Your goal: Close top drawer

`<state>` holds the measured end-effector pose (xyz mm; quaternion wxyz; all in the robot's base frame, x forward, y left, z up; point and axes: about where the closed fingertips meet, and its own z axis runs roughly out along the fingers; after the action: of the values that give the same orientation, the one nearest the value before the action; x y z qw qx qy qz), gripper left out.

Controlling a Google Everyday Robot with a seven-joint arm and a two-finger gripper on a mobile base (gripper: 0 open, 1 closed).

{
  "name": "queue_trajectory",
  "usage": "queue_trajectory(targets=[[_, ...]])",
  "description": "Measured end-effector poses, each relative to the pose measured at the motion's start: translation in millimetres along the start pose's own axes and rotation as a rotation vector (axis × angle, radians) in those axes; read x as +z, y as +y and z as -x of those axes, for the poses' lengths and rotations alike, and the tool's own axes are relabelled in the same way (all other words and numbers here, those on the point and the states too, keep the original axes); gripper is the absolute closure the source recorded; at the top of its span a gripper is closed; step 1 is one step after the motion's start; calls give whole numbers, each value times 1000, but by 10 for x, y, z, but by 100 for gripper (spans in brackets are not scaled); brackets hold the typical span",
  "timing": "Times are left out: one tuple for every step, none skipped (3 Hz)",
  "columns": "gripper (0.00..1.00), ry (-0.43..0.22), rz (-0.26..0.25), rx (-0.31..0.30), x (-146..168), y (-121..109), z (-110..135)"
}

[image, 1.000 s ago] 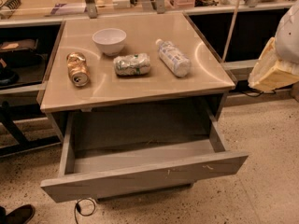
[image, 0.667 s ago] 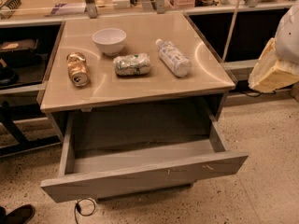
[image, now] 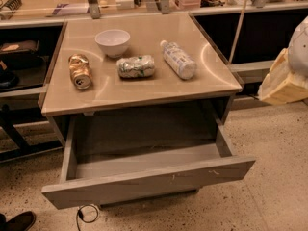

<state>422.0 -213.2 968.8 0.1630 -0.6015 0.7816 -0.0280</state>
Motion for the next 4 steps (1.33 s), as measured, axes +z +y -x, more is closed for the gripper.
queue_trajectory(targets=[[100, -11, 41, 24, 131, 373, -34], [100, 0, 111, 56, 411, 694, -148], [100, 28, 187, 67, 798, 877, -358], [100, 69, 260, 96, 1235, 1022, -588]])
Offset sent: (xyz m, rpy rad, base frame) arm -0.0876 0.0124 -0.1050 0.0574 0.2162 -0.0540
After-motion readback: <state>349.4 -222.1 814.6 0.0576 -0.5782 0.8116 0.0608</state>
